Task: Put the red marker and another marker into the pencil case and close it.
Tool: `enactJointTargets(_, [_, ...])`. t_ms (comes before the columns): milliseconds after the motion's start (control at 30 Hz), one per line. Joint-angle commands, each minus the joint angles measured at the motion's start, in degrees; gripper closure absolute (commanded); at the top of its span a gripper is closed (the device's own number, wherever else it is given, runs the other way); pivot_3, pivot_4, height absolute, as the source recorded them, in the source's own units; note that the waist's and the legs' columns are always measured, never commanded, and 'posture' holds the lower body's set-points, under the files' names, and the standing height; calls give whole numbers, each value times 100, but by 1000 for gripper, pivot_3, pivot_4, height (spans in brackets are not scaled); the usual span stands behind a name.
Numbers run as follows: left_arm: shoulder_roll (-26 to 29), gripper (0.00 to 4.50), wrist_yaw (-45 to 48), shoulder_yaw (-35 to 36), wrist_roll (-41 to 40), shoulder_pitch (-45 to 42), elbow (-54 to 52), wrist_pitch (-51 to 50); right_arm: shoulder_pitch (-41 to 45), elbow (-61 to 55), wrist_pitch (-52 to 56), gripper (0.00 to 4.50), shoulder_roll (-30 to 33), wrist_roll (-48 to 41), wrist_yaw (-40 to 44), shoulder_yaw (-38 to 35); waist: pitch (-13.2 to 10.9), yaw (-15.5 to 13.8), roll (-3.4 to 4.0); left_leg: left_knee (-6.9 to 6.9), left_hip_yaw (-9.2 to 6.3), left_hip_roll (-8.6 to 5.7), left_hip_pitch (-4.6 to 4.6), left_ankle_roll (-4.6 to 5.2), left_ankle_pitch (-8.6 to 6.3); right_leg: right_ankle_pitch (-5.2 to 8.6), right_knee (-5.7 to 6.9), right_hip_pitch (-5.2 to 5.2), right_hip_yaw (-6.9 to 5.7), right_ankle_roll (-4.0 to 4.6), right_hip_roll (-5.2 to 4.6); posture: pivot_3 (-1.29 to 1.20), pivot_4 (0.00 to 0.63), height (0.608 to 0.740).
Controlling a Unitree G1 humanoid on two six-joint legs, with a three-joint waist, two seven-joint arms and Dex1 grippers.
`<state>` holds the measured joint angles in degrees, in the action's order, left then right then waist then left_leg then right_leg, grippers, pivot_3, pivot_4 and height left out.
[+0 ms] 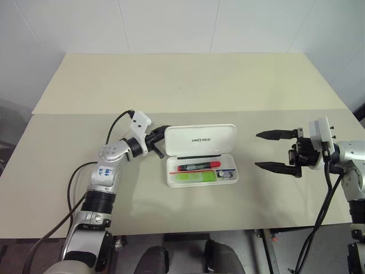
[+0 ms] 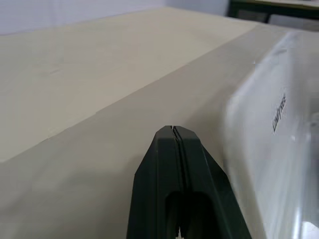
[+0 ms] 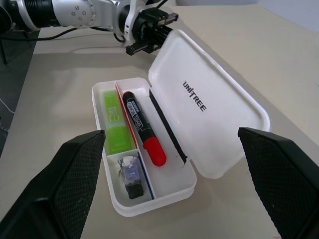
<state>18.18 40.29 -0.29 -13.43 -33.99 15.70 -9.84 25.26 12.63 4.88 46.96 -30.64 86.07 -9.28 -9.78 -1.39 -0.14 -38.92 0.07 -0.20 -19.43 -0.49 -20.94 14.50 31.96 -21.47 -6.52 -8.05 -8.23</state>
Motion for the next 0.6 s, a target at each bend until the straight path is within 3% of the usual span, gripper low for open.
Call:
enactJointTargets(33, [37,4471,371,40,-210,-80,-186,214,-45,-236,-22,0,95,-58,-6,-158,0,0,0,-1,0,0,0,0,0,0,0,0,0,0,0,0,150,740])
enactJointTargets(333, [675,4471,1972,-618,-68,176,-686,796,-170,-387,17,0,86,-77,-164,-205,0,-22,0,-7,1,1,-1,0,0,0,0,1,2,0,-1,0,150,740])
enactJointTargets(600, [551,4471,2324,-1515,264,-60,-939,406,-212,-491,110,0,167,-102,-323,-299,0,-23,0,-7,1,0,-3,0,0,0,0,2,1,0,-1,0,150,740])
